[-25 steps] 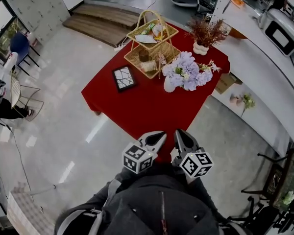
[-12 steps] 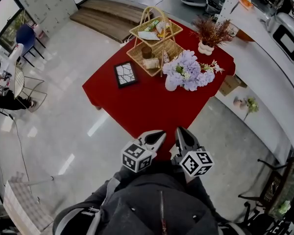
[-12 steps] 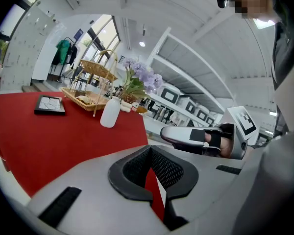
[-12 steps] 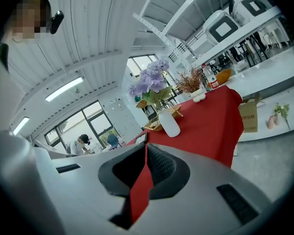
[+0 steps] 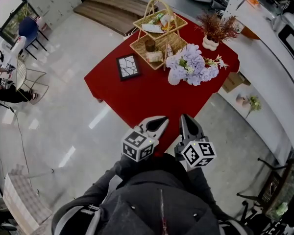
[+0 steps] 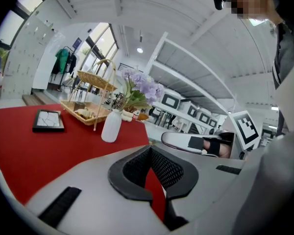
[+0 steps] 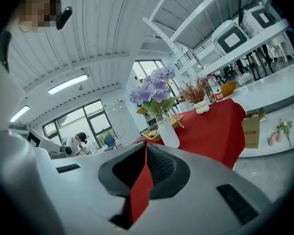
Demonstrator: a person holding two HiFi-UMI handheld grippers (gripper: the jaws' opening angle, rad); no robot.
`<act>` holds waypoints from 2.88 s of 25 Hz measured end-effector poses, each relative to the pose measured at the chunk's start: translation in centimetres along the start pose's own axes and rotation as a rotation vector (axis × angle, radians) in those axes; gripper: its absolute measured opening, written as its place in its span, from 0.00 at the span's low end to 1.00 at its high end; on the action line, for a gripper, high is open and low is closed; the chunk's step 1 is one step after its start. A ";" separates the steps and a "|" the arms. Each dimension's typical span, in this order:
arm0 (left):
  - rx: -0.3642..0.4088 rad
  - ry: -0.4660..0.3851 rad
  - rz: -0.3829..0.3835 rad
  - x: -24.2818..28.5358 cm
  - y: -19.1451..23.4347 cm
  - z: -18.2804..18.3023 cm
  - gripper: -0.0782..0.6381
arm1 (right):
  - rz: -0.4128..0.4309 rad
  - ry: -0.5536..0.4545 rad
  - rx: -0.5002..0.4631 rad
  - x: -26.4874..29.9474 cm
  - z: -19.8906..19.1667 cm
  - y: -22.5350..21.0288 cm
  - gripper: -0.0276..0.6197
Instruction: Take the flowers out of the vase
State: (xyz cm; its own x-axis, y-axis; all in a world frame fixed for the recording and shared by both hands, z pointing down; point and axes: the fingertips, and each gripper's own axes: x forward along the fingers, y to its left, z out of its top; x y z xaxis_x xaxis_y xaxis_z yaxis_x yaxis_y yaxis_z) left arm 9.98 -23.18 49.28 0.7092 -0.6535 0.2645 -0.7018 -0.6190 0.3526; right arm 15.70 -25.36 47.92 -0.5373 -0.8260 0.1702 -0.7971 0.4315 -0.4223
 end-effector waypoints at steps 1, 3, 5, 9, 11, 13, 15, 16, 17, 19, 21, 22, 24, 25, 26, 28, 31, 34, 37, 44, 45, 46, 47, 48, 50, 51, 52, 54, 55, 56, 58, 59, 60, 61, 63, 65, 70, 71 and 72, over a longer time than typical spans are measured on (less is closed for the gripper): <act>0.010 -0.006 0.001 0.3 0.3 0.5 0.12 | -0.004 -0.010 -0.017 0.4 0.3 -0.1 0.07; 0.025 -0.017 -0.001 1.0 1.0 1.5 0.12 | -0.020 -0.027 -0.044 1.2 0.9 -0.4 0.07; 0.033 -0.022 -0.005 1.5 1.6 2.2 0.12 | -0.039 -0.045 -0.053 1.9 1.4 -0.8 0.07; 0.043 -0.023 -0.007 2.5 3.1 3.2 0.12 | -0.074 -0.077 -0.067 3.6 2.3 -1.6 0.07; 0.044 -0.028 -0.007 2.9 3.8 3.8 0.12 | -0.095 -0.103 -0.088 4.4 2.9 -1.9 0.07; 0.041 -0.037 -0.006 3.3 4.5 4.4 0.12 | -0.118 -0.134 -0.115 5.2 3.6 -2.2 0.07; 0.039 -0.042 -0.005 3.8 5.1 4.8 0.12 | -0.131 -0.163 -0.107 6.0 4.2 -2.5 0.08; 0.038 -0.043 -0.006 4.1 5.4 5.0 0.12 | -0.132 -0.171 -0.093 6.5 4.3 -2.6 0.14; 0.036 -0.043 -0.008 4.3 5.7 5.2 0.12 | -0.133 -0.173 -0.079 7.1 4.3 -2.7 0.23; 0.029 -0.043 -0.008 4.8 6.4 5.4 0.12 | -0.138 -0.163 -0.072 8.1 4.1 -2.7 0.27; 0.018 -0.042 -0.004 5.1 7.3 5.6 0.12 | -0.150 -0.151 -0.087 9.0 3.9 -2.7 0.28; 0.012 -0.041 0.000 5.3 7.7 5.6 0.12 | -0.159 -0.150 -0.093 9.5 3.9 -2.8 0.28; 0.000 -0.037 0.004 5.6 8.6 5.7 0.12 | -0.181 -0.151 -0.097 10.5 4.0 -2.9 0.28; -0.006 -0.034 0.005 5.6 8.9 5.7 0.12 | -0.193 -0.152 -0.099 10.9 4.0 -3.0 0.28; -0.011 -0.031 0.006 5.7 9.2 5.6 0.12 | -0.205 -0.155 -0.103 11.3 4.1 -3.1 0.28; -0.019 -0.026 0.010 5.7 9.8 5.5 0.12 | -0.228 -0.165 -0.112 11.9 4.2 -3.4 0.28; -0.025 -0.023 0.015 5.8 10.6 5.4 0.12 | -0.245 -0.173 -0.117 12.9 4.1 -3.6 0.28; -0.031 -0.020 0.014 5.8 11.2 5.4 0.12 | -0.247 -0.167 -0.121 13.9 4.1 -3.6 0.28; -0.040 -0.015 0.013 5.9 11.7 5.4 0.12 | -0.265 -0.154 -0.150 14.8 4.2 -3.8 0.28; -0.054 0.004 0.014 5.9 12.3 4.9 0.12 | -0.315 -0.178 -0.164 15.9 5.6 -5.3 0.28; -0.056 0.008 0.015 5.9 12.4 4.8 0.12 | -0.318 -0.185 -0.164 16.1 5.8 -5.5 0.28; -0.058 0.012 0.015 5.8 12.4 4.6 0.12 | -0.320 -0.192 -0.165 16.2 6.1 -5.6 0.28; -0.060 0.016 0.016 5.8 12.5 4.5 0.12 | -0.322 -0.198 -0.170 16.3 6.3 -5.6 0.28; -0.061 0.019 0.017 5.8 12.5 4.4 0.12 | -0.321 -0.203 -0.179 16.4 6.6 -5.7 0.28; -0.060 0.024 0.020 5.8 12.5 4.3 0.12 | -0.318 -0.206 -0.201 16.6 6.9 -5.7 0.28; -0.060 0.027 0.020 5.8 12.5 4.3 0.12 | -0.317 -0.208 -0.207 16.7 7.0 -5.7 0.28; -0.059 0.029 0.020 5.8 12.5 4.2 0.12 | -0.315 -0.210 -0.210 16.8 7.1 -5.8 0.28; -0.059 0.034 0.020 5.8 12.5 4.1 0.12 | -0.313 -0.214 -0.212 16.9 7.3 -5.9 0.28; -0.058 0.037 0.020 5.8 12.4 4.0 0.12 | -0.311 -0.215 -0.214 17.0 7.4 -5.9 0.28; -0.058 0.040 0.020 5.7 12.4 3.9 0.12 | -0.310 -0.216 -0.214 17.1 7.4 -6.0 0.28; -0.059 0.045 0.021 5.7 12.4 3.7 0.12 | -0.308 -0.218 -0.216 17.4 7.6 -6.1 0.28; -0.060 0.048 0.022 5.6 12.5 3.6 0.12 | -0.307 -0.218 -0.218 17.6 7.7 -6.1 0.28; -0.061 0.049 0.024 5.6 12.5 3.5 0.12 | -0.305 -0.218 -0.221 17.7 7.8 -6.2 0.28; -0.062 0.049 0.025 5.6 12.5 3.5 0.12 | -0.303 -0.217 -0.226 17.9 7.8 -6.2 0.28; -0.061 0.046 0.028 5.5 12.6 3.6 0.12 | -0.302 -0.212 -0.234 18.1 8.0 -6.2 0.28; -0.060 0.043 0.031 5.4 12.6 3.7 0.12 | -0.303 -0.206 -0.241 18.2 8.0 -6.1 0.28; -0.058 0.042 0.037 5.1 12.8 3.8 0.12 | -0.294 -0.200 -0.246 18.4 8.1 -5.6 0.14; -0.058 0.044 0.038 5.1 12.8 3.7 0.12 | -0.293 -0.199 -0.247 18.4 8.1 -5.5 0.13; -0.060 0.046 0.039 5.0 12.7 3.6 0.12 | -0.293 -0.199 -0.249 18.4 8.1 -5.5 0.13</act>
State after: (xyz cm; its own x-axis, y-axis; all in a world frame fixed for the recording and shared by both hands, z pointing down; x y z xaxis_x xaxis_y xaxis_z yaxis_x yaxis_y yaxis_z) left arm 4.35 -35.94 51.84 0.6850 -0.6547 0.3196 -0.7245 -0.5656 0.3940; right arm 12.43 -45.90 46.17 -0.2347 -0.9698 0.0660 -0.9632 0.2229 -0.1502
